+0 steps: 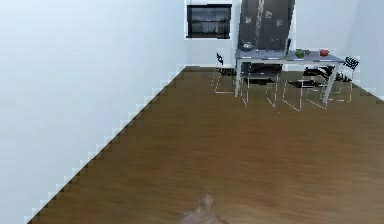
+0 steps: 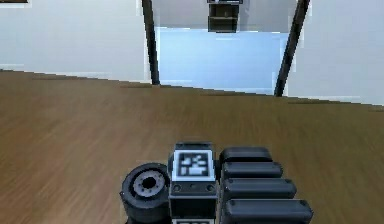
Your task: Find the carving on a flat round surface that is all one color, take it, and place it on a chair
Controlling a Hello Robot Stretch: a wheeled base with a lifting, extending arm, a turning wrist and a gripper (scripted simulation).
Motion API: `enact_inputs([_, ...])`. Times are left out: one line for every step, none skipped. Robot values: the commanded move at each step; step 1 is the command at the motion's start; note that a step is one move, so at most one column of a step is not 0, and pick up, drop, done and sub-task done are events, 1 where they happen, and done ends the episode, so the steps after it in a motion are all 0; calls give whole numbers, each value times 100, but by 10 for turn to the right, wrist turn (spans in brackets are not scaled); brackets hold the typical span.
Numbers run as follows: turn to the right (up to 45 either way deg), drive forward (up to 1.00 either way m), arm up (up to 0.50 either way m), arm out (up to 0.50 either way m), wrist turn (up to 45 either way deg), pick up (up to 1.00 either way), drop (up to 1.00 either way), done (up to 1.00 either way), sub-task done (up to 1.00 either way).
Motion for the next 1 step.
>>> enact_inputs([60, 0, 0, 0, 0, 0, 0, 0, 0])
